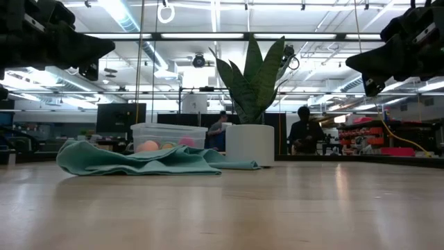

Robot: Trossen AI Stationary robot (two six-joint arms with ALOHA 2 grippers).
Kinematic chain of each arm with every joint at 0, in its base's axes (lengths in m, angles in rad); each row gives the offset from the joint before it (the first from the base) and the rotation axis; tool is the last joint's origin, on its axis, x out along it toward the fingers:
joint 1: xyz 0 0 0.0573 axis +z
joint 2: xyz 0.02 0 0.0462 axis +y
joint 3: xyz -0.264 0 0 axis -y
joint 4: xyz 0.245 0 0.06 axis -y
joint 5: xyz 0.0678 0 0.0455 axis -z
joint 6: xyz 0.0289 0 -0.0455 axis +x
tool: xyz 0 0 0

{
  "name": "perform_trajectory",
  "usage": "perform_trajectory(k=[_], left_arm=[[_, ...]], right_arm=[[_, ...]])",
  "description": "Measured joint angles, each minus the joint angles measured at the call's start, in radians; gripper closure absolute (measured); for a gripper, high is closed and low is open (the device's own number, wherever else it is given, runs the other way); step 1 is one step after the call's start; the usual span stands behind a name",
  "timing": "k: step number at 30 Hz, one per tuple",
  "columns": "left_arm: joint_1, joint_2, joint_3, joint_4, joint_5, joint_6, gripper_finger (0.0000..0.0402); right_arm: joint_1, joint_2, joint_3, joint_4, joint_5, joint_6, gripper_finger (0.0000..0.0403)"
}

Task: Pick and placing Produce into tupperware
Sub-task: Return to Home Position

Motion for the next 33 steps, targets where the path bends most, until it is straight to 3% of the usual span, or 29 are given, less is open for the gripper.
perform_trajectory(k=[7, 19, 33], left_arm=[[0.000, 0.000, 0.000, -0.024, 0.000, 0.006, 0.0391], [0.000, 0.000, 0.000, -0.024, 0.000, 0.006, 0.0366], [0.000, 0.000, 0.000, -0.023, 0.000, 0.007, 0.0380]], right_arm=[[0.000, 0.000, 0.000, 0.000, 0.000, -0.001, 0.0373], [0.000, 0.000, 0.000, 0.000, 0.000, -0.002, 0.0372], [0.000, 0.000, 0.000, 0.000, 0.000, -0.002, 0.0371]])
